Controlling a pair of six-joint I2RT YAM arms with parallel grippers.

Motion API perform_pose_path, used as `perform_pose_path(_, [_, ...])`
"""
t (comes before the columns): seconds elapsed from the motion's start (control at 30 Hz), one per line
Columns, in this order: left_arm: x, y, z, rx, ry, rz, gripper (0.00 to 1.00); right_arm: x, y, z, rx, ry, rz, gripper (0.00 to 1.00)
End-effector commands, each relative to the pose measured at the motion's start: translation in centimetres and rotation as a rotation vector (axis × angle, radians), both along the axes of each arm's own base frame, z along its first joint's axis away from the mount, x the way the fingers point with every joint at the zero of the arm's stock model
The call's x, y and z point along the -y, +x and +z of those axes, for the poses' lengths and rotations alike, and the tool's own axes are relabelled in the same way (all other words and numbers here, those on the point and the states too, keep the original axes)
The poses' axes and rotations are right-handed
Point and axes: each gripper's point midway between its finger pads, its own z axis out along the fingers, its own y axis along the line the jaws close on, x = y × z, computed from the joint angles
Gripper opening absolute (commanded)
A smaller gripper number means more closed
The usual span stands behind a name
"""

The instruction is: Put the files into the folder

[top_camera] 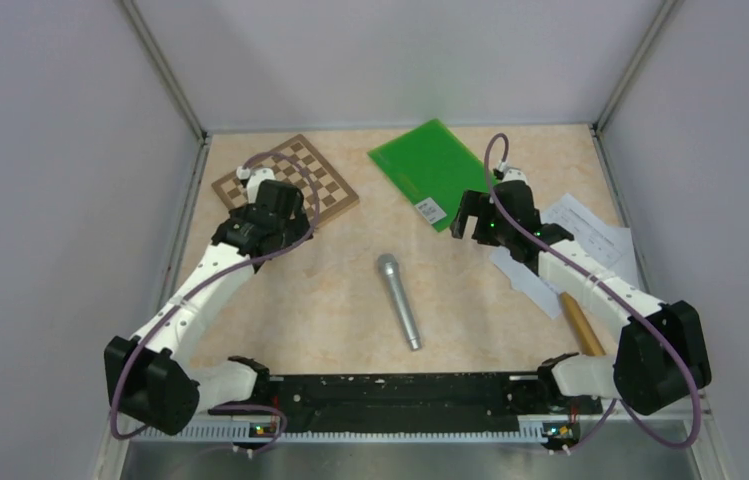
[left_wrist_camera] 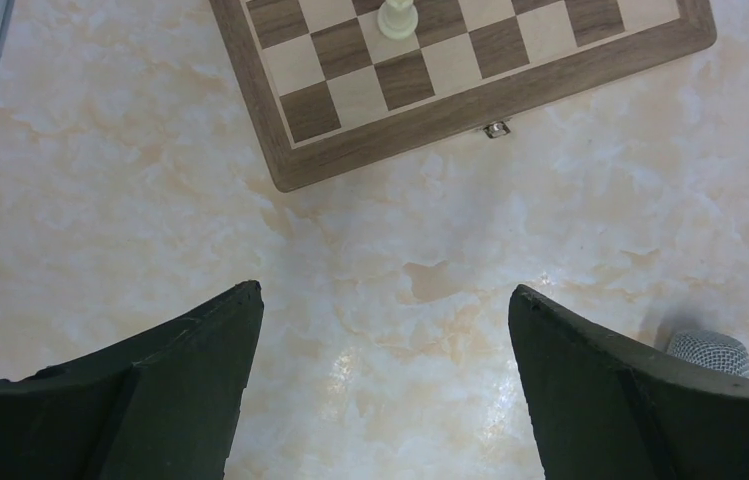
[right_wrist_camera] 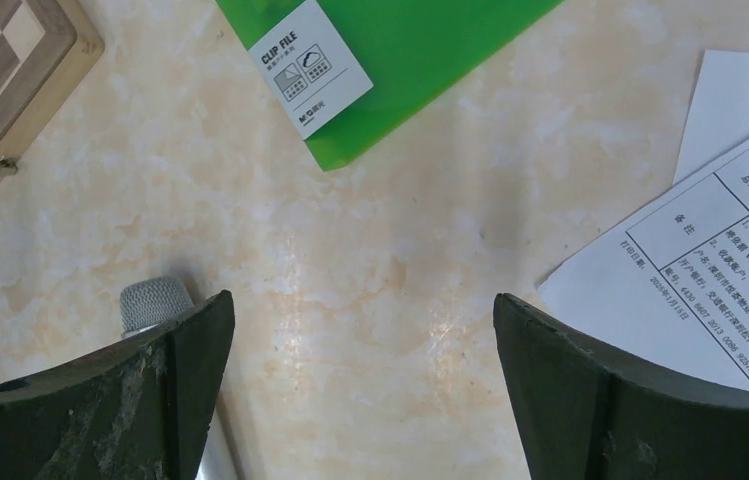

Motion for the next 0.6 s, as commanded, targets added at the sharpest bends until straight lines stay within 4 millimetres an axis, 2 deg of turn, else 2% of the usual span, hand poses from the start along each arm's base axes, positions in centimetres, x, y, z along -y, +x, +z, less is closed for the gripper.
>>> perform_pose_path(0.0, [-0.1, 0.7, 0.9, -0.014, 0.010, 0.033, 0.97, -1.3, -0.2, 1.7, 0.038, 0.086, 0.052, 0.99])
perform_pose_path(0.1, [1.7, 1.0, -0.4, -0.052, -0.056, -0.018, 0.96, -3.2, -0.6, 2.7, 0.046, 0.235, 0.122, 0.99])
perform_pose_path(0.13, [2.6, 1.2, -1.3, -0.075, -0.089, -0.034, 0.95, -3.8, -0.8, 3.0, 0.046, 0.293, 0.145, 0.99])
perform_pose_path(0.23, [5.8, 1.3, -2.8, -0.119, -0.202, -0.088, 0.94, -4.1, -0.8, 3.9, 0.051, 0.441, 0.142, 0.99])
perform_pose_path(0.33, [9.7, 0.6, -2.9, -0.130, -0.242, -0.247, 0.94, -4.3, -0.7, 4.3, 0.042, 0.594, 0.157, 0.99])
perform_pose_path(0.47, [12.6, -0.7, -2.6, -0.134, -0.248, -0.367, 0.95, -4.1, 0.4, 2.8, -0.017, 0.656, 0.085, 0.99])
perform_pose_path(0.57, [14.5, -1.2, -1.3, -0.098, -0.366, -0.406, 0.94, -3.4, 2.0, 0.8, -0.064, 0.664, -0.032, 0.99])
